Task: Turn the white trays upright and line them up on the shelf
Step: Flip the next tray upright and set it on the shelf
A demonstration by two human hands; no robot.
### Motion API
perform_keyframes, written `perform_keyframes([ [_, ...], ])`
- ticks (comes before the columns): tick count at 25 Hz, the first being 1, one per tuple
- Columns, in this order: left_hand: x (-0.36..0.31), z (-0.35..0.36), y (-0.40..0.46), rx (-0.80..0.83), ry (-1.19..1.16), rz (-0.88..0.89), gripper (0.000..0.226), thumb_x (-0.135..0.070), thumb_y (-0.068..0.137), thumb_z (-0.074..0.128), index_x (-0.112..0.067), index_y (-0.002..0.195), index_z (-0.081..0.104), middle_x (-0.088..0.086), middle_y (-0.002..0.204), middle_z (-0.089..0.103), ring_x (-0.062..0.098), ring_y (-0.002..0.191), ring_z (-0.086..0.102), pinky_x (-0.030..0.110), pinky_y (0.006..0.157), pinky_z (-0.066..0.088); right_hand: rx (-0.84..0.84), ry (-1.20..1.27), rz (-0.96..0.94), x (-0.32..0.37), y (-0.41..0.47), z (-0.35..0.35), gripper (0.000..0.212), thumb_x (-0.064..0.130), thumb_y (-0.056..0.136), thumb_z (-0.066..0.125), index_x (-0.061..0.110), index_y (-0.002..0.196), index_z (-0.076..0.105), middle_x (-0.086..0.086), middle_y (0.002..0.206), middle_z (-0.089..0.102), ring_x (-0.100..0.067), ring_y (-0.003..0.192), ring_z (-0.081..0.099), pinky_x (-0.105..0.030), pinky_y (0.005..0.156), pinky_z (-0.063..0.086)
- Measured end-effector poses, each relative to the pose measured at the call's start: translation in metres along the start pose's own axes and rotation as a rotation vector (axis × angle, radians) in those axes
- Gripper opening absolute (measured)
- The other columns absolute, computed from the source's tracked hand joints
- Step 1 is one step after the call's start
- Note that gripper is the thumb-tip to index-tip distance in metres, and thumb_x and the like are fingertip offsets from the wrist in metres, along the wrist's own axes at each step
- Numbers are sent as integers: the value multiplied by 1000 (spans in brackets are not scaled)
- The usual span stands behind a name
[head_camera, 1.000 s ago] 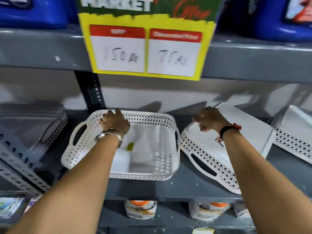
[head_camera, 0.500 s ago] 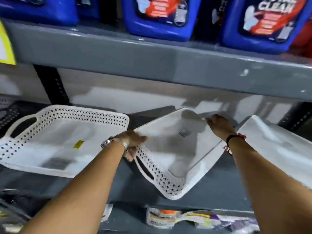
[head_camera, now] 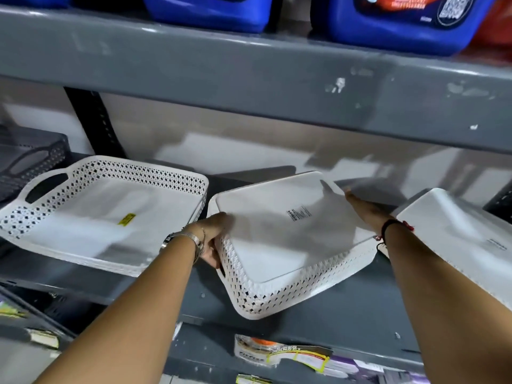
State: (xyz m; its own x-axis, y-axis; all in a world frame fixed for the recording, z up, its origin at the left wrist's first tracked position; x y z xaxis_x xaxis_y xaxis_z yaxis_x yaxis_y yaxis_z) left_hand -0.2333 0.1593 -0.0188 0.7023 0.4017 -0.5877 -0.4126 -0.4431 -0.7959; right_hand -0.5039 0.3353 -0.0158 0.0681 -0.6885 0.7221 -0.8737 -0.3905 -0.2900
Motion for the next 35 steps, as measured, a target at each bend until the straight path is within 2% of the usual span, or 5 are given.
perform_keyframes([
  [5, -24, 1, 3, -69, -162, 273, 66, -52, 95, 21, -7, 140, 37, 22, 139, 46, 40, 126, 46, 53, 110, 31, 65, 350, -13, -34, 52, -21, 115, 93, 42, 48, 21, 131, 52, -12, 142, 49, -27, 122, 48, -38, 110, 33],
  [9, -62, -3, -17, -40, -667, 737, 52, -35, 100, 21, -3, 120, 57, 20, 119, 64, 34, 111, 58, 36, 98, 44, 16, 754, -82, 5, -6, -46, 56, 65, 87, 22, 21, 78, 56, 5, 63, 67, -12, 66, 53, -18, 59, 49],
  [13, -75, -28, -2, -87, -774, 692, 51, -42, 99, 24, -2, 110, 54, 13, 98, 66, 23, 83, 61, 29, 77, 48, 55, 923, -128, -3, -29, -67, 74, 80, 74, 21, 18, 85, 61, -1, 75, 64, -17, 62, 61, -28, 61, 44],
  [22, -44, -29, 4, -250, -36, 471, 24, 6, 94, 37, 20, 94, 57, 4, 33, 62, 8, 17, 49, 21, 38, 43, 329, 155, 103, -56, -46, -59, 8, -1, 90, 51, 0, 86, 58, -10, 61, 62, -14, 45, 63, -26, 56, 58],
  [35, -23, -14, -38, -559, 952, 300, 29, -5, 90, 46, 3, 113, 62, 20, 105, 68, 32, 88, 68, 36, 75, 55, 479, -7, 164, -63, -68, -56, 10, 8, 87, 60, -2, 85, 60, -8, 55, 70, -14, 49, 68, -23, 56, 58],
])
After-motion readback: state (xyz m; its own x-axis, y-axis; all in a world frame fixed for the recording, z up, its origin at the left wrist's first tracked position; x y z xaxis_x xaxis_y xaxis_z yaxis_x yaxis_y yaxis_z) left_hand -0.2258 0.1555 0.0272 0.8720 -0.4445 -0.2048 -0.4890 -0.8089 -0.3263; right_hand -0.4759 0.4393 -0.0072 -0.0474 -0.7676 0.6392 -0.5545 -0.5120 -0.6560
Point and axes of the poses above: each hand's wrist, its own y-axis towards the middle knuckle, its own z-axis out of the palm, x = y × z, the point moved 1 cm from there along y, towards the middle knuckle
